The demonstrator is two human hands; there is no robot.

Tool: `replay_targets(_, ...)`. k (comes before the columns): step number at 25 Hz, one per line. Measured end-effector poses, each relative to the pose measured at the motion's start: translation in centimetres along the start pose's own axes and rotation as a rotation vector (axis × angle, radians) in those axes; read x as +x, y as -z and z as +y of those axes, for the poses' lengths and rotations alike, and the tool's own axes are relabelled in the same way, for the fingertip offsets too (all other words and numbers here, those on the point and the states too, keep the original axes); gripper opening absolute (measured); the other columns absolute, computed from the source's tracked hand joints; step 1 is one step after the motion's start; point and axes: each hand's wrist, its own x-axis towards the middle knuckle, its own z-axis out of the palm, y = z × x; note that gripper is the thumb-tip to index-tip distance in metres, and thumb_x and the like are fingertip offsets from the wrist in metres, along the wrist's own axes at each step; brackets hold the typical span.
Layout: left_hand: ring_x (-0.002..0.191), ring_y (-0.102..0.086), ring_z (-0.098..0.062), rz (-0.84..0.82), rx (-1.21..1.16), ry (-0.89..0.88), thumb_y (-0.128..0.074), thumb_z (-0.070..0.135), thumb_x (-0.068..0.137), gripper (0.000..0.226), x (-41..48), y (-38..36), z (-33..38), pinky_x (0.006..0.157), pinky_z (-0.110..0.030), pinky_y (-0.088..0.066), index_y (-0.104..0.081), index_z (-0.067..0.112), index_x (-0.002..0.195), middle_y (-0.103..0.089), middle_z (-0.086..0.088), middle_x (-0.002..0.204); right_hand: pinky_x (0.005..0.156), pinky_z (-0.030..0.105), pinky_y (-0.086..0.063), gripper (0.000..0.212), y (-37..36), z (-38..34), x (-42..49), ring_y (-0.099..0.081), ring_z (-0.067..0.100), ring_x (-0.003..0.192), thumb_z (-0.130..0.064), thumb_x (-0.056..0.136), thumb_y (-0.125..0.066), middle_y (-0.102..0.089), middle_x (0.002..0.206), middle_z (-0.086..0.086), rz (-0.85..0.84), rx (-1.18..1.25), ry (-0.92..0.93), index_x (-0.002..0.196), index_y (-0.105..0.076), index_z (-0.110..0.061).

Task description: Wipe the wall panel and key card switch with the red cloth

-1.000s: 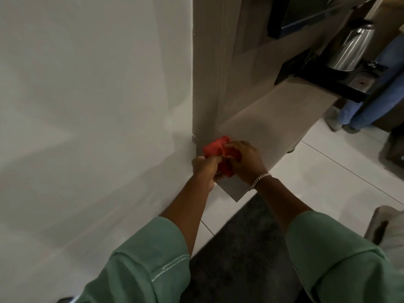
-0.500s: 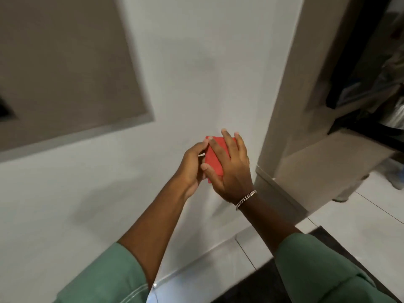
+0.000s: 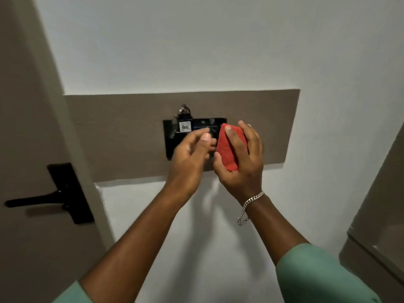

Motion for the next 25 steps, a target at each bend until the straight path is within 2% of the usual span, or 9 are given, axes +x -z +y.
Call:
replay_targets(2,0.101,-0.067,-0.007,0.189,0.131,-0.251,-0.052,0.025,0.096,0.027,0.5,4.2,1.4,0.09,-0.021,-0.053,-0.062,0.013,0.117,-0.071,-0.003,0.109,0.114,0.051,-0.04,0.057,-1.9,-1.4,0.9,-0.045,0.044,0.135,-0.025,0.082,-0.072,-0.051,0.142,0.024,0.022,-0.033,-0.005,0.135,-0.054,-0.016)
replay_targets(4,0.115,-0.064,-0.011,0.337,0.44,-0.502,-0.049,0.022,0.095,0.033,2.0,8.3,1.6,0.101,-0.027,-0.049,-0.062,0.009,0.123,-0.069,-0.004,0.119,0.116,0.053,-0.036,0.054,-3.7,-2.2,1.3,-0.039,0.044,0.14,-0.031,0.086,-0.067,-0.048,0.147,0.023,0.001,-0.075,-0.007,0.137,-0.056,-0.016)
replay_targets(5,0.125,-0.059,-0.018,0.351,0.641,-0.575,-0.048,0.02,0.095,0.039,3.1,10.2,1.3,0.108,-0.034,-0.045,-0.06,0.005,0.129,-0.065,-0.009,0.13,0.117,0.056,-0.034,0.053,-4.5,-2.5,1.3,-0.035,0.043,0.144,-0.035,0.089,-0.063,-0.046,0.15,0.021,-0.023,-0.104,-0.018,0.139,-0.054,-0.017)
replay_targets(8,0.148,-0.03,-0.036,0.133,1.253,-0.742,-0.047,0.016,0.092,0.056,6.1,14.5,-0.8,0.121,-0.053,-0.024,-0.045,-0.002,0.145,-0.039,-0.021,0.155,0.12,0.061,-0.026,0.055,-6.7,-2.7,0.8,-0.024,0.039,0.151,-0.046,0.096,-0.043,-0.038,0.158,0.015,-0.07,-0.207,-0.063,0.146,-0.044,-0.022)
replay_targets(11,0.152,-0.016,-0.035,0.101,1.683,-0.866,-0.043,0.034,0.095,0.069,8.1,16.5,-3.6,0.122,-0.053,-0.013,-0.027,0.003,0.154,-0.021,-0.019,0.162,0.121,0.061,-0.024,0.055,-7.5,-1.0,0.6,-0.022,0.037,0.152,-0.047,0.097,-0.039,-0.036,0.159,0.015,-0.026,-0.236,-0.035,0.146,-0.04,-0.024)
replay_targets(13,0.154,-0.01,-0.032,0.178,1.764,-0.902,-0.039,0.044,0.095,0.075,8.6,16.9,-4.8,0.123,-0.052,-0.009,-0.02,0.006,0.157,-0.016,-0.016,0.164,0.12,0.062,-0.026,0.054,-7.8,-0.2,0.7,-0.023,0.036,0.152,-0.046,0.098,-0.039,-0.035,0.159,0.015,0.038,-0.214,-0.065,0.146,-0.043,-0.023)
replay_targets(16,0.155,-0.007,-0.03,0.251,1.78,-0.963,-0.037,0.049,0.095,0.078,9.1,16.9,-5.5,0.125,-0.05,-0.005,-0.016,0.007,0.158,-0.012,-0.014,0.166,0.12,0.061,-0.025,0.055,-8.7,-0.4,1.8,-0.023,0.035,0.153,-0.051,0.099,-0.037,-0.035,0.16,0.014,0.109,-0.192,-0.136,0.146,-0.045,-0.024)
replay_targets(20,0.155,-0.007,-0.03,0.28,1.775,-0.997,-0.038,0.049,0.095,0.078,9.1,17.0,-5.6,0.124,-0.05,-0.005,-0.017,0.007,0.158,-0.012,-0.014,0.165,0.119,0.064,-0.026,0.057,-7.5,1.6,0.7,-0.027,0.039,0.151,-0.054,0.097,-0.041,-0.037,0.157,0.017,0.025,-0.238,0.064,0.146,-0.04,-0.024)
replay_targets(25,0.155,-0.006,-0.03,0.284,1.78,-1.004,-0.038,0.048,0.095,0.078,9.2,16.9,-5.7,0.124,-0.051,-0.006,-0.017,0.006,0.157,-0.012,-0.014,0.165,0.123,0.059,-0.021,0.056,-8.8,0.8,1.8,-0.023,0.032,0.153,-0.056,0.098,-0.038,-0.034,0.16,0.011,0.127,-0.228,-0.099,0.149,-0.038,-0.031)
